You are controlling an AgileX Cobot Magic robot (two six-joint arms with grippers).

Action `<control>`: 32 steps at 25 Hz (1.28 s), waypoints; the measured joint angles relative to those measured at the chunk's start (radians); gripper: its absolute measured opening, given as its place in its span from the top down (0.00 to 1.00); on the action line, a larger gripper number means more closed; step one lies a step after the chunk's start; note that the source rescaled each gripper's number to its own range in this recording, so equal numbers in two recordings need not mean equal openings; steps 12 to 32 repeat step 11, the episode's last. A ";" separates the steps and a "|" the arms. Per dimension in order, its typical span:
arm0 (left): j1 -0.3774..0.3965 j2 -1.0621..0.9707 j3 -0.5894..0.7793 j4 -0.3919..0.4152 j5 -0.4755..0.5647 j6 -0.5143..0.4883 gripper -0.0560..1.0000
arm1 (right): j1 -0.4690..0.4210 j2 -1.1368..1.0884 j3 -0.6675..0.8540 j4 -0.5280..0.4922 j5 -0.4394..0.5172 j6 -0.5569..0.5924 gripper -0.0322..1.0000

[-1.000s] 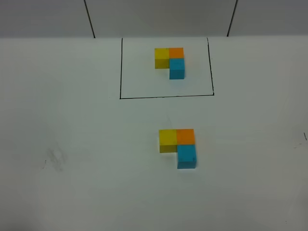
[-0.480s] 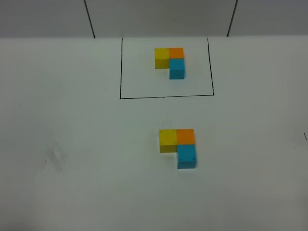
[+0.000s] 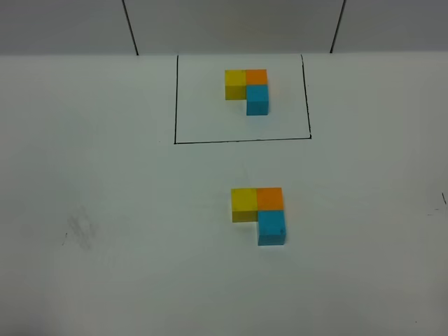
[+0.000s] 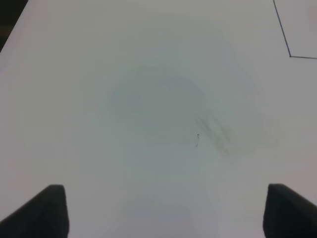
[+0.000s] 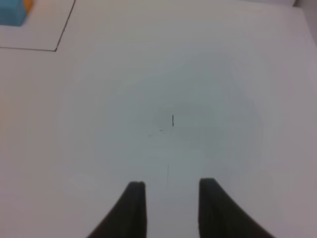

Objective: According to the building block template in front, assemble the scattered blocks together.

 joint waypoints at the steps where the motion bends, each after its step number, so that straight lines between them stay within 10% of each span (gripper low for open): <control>1: 0.000 0.000 0.000 0.000 0.000 0.000 0.30 | 0.000 0.000 0.000 0.000 0.000 0.000 0.97; 32: 0.000 0.000 0.000 0.000 0.000 0.000 0.30 | 0.000 0.000 0.000 0.000 0.000 0.000 0.97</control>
